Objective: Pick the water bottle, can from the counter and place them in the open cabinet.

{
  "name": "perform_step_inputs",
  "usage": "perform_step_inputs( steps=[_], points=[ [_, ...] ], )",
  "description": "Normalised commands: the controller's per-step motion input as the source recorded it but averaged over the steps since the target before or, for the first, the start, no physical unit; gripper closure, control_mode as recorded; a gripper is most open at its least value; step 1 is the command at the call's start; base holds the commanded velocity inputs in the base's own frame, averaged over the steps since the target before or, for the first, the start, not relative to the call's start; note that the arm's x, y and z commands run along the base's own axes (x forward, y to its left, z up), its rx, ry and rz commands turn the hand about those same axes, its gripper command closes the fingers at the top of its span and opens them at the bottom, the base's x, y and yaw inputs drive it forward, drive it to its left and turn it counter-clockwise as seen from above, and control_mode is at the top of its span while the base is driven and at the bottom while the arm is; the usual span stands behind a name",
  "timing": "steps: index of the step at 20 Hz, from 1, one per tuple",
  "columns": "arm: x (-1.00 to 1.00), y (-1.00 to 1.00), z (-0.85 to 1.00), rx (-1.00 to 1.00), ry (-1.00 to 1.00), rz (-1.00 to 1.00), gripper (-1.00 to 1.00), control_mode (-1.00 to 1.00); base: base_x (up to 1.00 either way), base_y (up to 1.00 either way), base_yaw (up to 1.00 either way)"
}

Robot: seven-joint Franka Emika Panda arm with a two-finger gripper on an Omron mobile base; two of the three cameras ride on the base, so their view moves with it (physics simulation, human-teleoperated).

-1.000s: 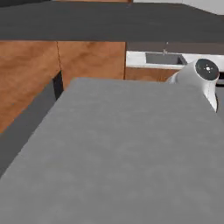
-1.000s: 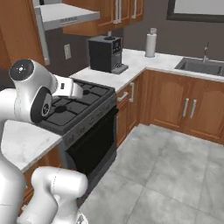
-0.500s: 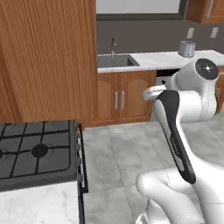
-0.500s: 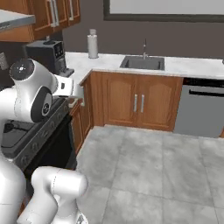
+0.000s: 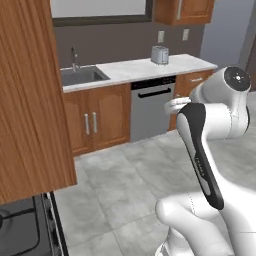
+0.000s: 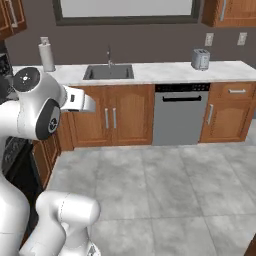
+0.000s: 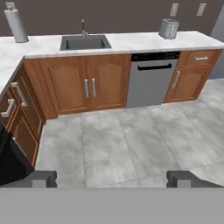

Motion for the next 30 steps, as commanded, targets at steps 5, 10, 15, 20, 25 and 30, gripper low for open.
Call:
perform_step_inputs(
  steps=[5, 10, 15, 20, 25, 30],
  points=[
    [0.0, 0.0, 0.0, 0.0, 0.0, 0.0, -1.0, 1.0, 0.4, -0.35, -0.41],
    [0.0, 0.0, 0.0, 0.0, 0.0, 0.0, -1.0, 1.0, 0.39, -0.36, -0.39],
    [0.0, 0.0, 0.0, 0.0, 0.0, 0.0, -1.0, 1.0, 0.39, -0.32, -0.39],
    [0.0, 0.0, 0.0, 0.0, 0.0, 0.0, -1.0, 1.0, 0.38, -0.21, -0.39],
    [0.0, 0.0, 0.0, 0.0, 0.0, 0.0, -1.0, 1.0, 0.3, -0.08, -0.4],
    [0.0, 0.0, 0.0, 0.0, 0.0, 0.0, -1.0, 1.0, 0.16, 0.0, -0.39]
  ],
)
